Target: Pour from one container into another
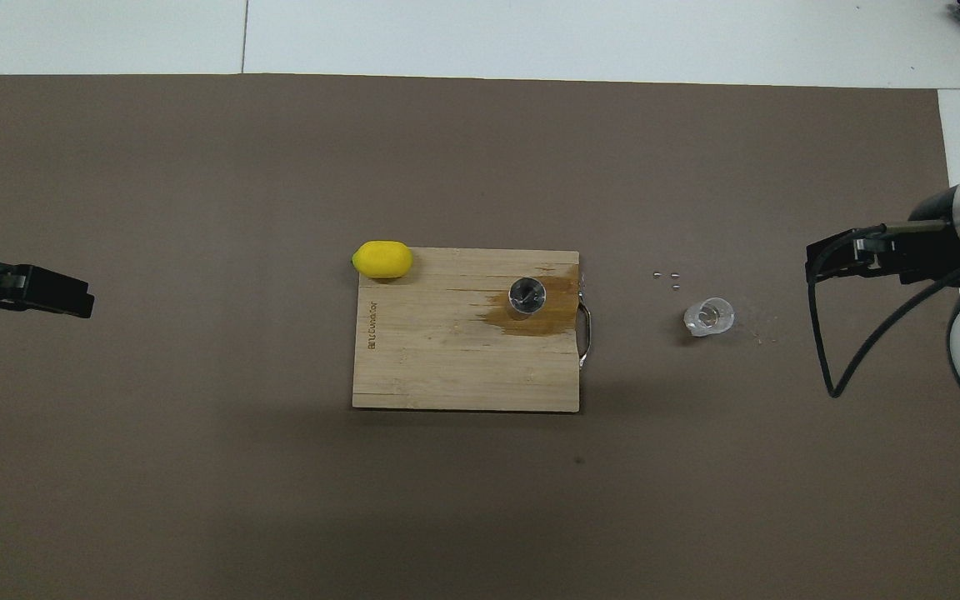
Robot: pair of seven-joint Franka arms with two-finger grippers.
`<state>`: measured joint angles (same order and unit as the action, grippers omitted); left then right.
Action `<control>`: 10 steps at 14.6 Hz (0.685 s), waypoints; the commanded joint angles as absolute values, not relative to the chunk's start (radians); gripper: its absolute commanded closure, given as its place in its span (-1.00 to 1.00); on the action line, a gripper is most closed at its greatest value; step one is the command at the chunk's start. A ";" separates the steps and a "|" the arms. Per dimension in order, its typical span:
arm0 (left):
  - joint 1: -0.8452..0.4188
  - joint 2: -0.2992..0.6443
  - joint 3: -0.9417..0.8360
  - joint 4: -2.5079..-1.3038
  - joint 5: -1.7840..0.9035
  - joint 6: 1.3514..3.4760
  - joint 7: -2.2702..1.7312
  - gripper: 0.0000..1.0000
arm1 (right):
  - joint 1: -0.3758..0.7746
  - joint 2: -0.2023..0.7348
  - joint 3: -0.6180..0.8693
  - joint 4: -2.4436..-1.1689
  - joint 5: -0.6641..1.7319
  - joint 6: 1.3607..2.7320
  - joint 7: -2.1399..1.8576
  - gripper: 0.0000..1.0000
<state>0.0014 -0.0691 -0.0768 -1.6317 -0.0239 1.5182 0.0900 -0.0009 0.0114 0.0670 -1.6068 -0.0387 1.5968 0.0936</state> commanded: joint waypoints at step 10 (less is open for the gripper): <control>-0.005 -0.087 -0.072 -1.641 -0.014 1.506 0.081 -1.00 | 0.012 0.014 0.071 -1.595 -0.014 1.594 0.155 -1.00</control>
<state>0.0014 -0.0691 -0.0768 -1.6317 -0.0239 1.5182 0.0900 0.0239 0.0114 0.0681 -1.5986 -0.0377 1.5969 0.1391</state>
